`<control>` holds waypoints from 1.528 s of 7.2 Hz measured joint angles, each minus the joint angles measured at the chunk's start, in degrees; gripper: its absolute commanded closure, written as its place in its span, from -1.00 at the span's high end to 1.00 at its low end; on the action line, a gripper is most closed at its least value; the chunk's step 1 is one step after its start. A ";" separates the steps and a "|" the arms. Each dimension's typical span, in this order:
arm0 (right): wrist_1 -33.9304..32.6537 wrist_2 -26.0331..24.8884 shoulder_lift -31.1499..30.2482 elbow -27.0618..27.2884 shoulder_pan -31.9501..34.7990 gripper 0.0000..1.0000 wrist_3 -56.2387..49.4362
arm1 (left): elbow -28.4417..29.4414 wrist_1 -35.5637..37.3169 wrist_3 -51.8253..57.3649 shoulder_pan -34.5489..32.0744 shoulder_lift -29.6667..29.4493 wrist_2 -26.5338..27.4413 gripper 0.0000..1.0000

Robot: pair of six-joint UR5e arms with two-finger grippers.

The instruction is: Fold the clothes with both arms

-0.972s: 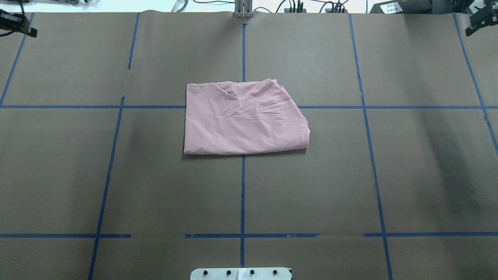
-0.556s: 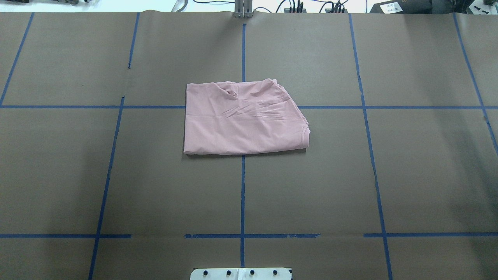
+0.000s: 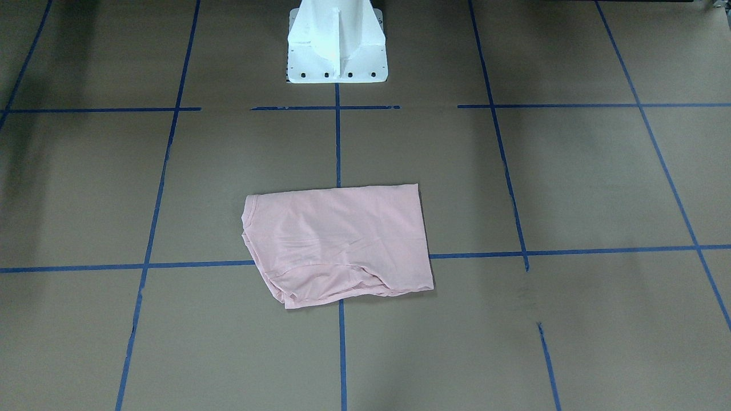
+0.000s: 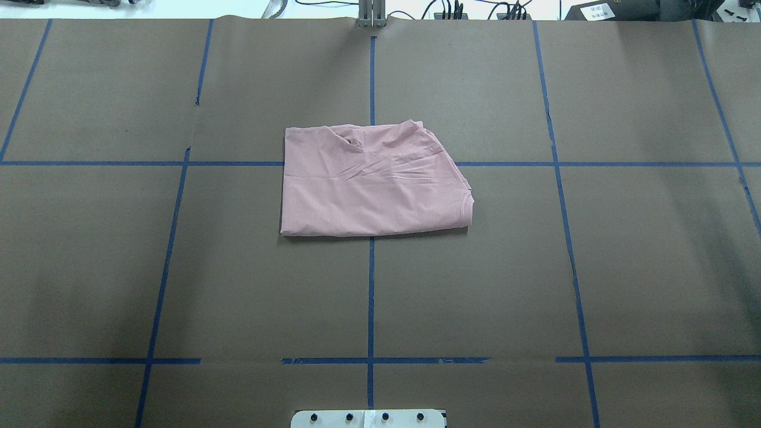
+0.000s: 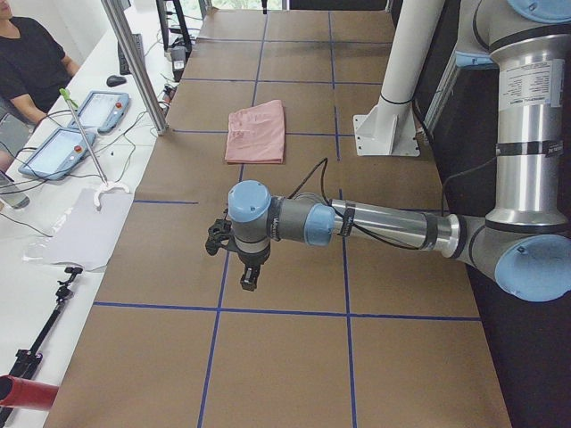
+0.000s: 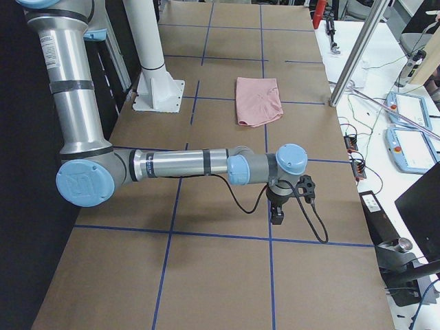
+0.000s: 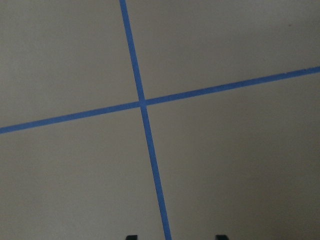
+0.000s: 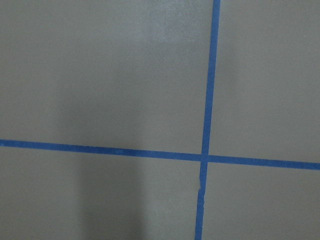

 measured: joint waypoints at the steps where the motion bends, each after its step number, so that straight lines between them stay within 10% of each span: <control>1: -1.30 -1.19 -1.99 3.51 -0.82 1.00 0.01 | 0.19 -0.65 0.08 0.03 -0.01 -0.16 1.00; 5: -7.56 1.11 -5.61 12.25 -0.54 1.00 0.02 | 0.30 -2.23 0.33 -0.16 -0.46 0.24 1.00; 11: -7.36 0.71 -8.52 7.17 2.62 1.00 -8.49 | 4.11 -1.12 0.42 -4.37 -0.55 -0.41 1.00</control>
